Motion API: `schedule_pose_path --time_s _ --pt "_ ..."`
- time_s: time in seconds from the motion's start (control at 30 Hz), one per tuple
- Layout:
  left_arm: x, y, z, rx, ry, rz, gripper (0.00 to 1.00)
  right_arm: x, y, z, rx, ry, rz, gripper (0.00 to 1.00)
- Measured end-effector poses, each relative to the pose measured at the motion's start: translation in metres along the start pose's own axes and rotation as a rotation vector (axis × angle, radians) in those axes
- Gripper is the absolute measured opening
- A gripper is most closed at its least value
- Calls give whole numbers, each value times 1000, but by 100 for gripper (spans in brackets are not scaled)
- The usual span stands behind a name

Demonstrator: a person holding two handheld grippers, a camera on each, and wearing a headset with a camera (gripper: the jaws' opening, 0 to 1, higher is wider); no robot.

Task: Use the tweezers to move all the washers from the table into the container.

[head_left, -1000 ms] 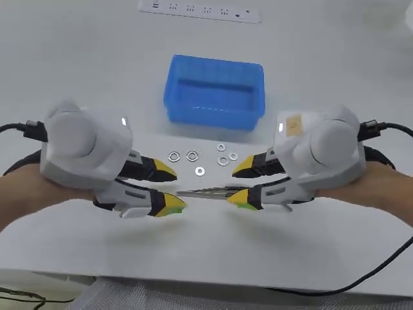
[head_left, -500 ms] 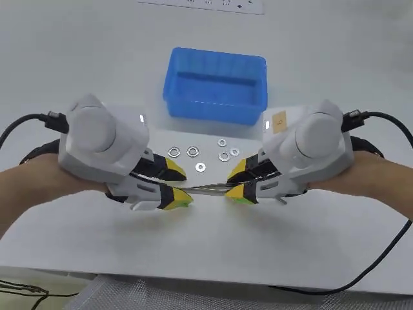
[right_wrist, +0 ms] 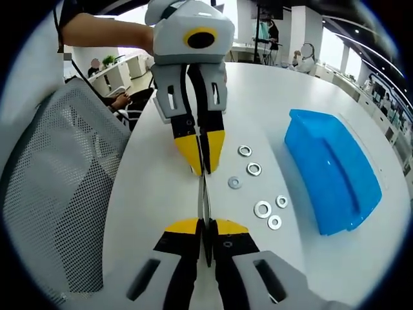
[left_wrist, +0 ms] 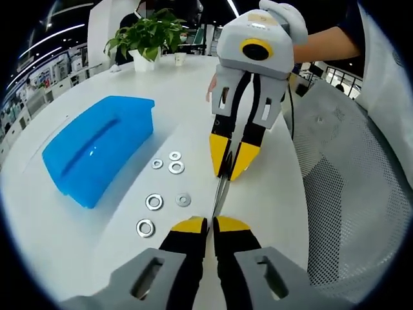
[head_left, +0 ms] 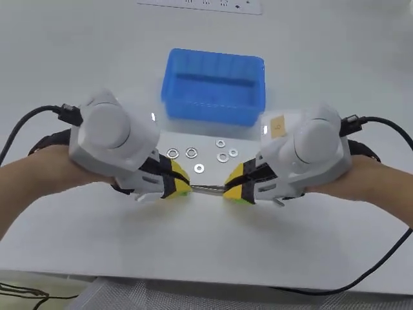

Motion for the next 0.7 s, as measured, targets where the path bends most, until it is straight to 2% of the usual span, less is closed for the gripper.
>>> schedule_pose_path --time_s 0.07,0.3,0.4,0.57,0.7 --pt "1 3 -1 6 -16 29 8 1 -2 -1 -10 12 -7 8" --pt "9 9 -14 -13 7 29 7 4 -5 -7 -40 53 -39 8" --pt "13 13 -20 -21 -4 56 6 6 -7 -10 -46 85 -43 8" --pt "23 20 -33 -41 12 98 5 10 -11 -16 -74 135 -85 8" --pt "35 25 -42 -61 45 121 5 10 -15 -17 -93 183 -94 8"
Point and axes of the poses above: the centre of the closed fingertips' face, and the gripper's own axes: z roughly forward along the fingers, y roughly to its right, x roughly out of its top, the point moved 8 cm from there along -z, roughly backward along the fingers, and after that the axes turned 8 degrees about -x, right-handed, at the moved point
